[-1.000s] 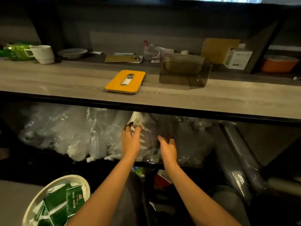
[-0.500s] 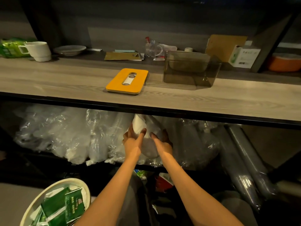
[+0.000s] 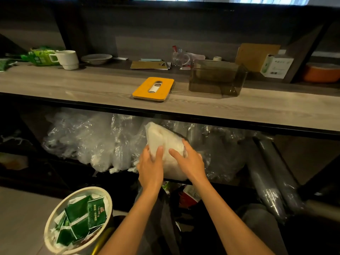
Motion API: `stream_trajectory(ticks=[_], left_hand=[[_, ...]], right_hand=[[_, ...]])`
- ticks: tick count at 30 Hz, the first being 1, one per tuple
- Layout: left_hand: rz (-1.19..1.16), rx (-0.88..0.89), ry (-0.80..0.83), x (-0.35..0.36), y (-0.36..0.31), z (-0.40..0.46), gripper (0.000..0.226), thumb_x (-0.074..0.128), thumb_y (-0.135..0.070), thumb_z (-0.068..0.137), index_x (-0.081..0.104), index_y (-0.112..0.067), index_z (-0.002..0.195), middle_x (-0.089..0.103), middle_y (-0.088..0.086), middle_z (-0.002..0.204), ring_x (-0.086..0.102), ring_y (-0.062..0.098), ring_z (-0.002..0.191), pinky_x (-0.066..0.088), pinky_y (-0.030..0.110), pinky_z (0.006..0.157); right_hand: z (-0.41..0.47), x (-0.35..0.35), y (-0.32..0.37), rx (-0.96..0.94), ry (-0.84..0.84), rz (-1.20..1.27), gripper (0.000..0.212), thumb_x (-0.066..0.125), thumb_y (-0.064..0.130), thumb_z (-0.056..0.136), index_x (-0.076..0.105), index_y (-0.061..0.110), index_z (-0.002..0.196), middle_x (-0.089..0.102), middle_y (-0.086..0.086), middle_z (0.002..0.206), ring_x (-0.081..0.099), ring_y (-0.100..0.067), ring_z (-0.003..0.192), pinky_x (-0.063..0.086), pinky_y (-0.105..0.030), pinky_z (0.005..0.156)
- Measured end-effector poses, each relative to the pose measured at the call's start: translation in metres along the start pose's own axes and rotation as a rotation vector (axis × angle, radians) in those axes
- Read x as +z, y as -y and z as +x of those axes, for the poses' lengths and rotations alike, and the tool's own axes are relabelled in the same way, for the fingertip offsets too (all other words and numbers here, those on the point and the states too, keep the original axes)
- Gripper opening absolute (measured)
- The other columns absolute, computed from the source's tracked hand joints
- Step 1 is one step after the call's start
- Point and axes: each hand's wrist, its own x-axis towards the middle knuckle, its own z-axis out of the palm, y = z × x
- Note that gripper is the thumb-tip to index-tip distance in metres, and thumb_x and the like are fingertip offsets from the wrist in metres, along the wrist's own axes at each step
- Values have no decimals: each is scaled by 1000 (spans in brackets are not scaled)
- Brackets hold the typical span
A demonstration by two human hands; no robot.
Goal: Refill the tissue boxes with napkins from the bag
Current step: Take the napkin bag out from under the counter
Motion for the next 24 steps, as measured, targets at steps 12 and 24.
stream_trajectory(ticks=[12, 24], left_hand=[[-318, 228, 29, -51, -89, -69, 65, 43, -80, 73, 44, -44, 126, 51, -6, 131, 59, 16, 113, 55, 51, 90], [-336, 495, 195, 40, -220, -31, 57, 60, -69, 82, 42, -44, 130, 51, -6, 129, 61, 9, 103, 60, 41, 81]], right_hand=[[-99, -89, 68, -204, -211, -15, 75, 58, 65, 82, 29, 45, 148, 50, 9, 141, 40, -15, 134, 43, -39, 102], [-38, -208, 92, -263, -560, 10, 71, 57, 63, 87, 28, 43, 148, 54, 5, 136, 47, -21, 128, 48, -40, 95]])
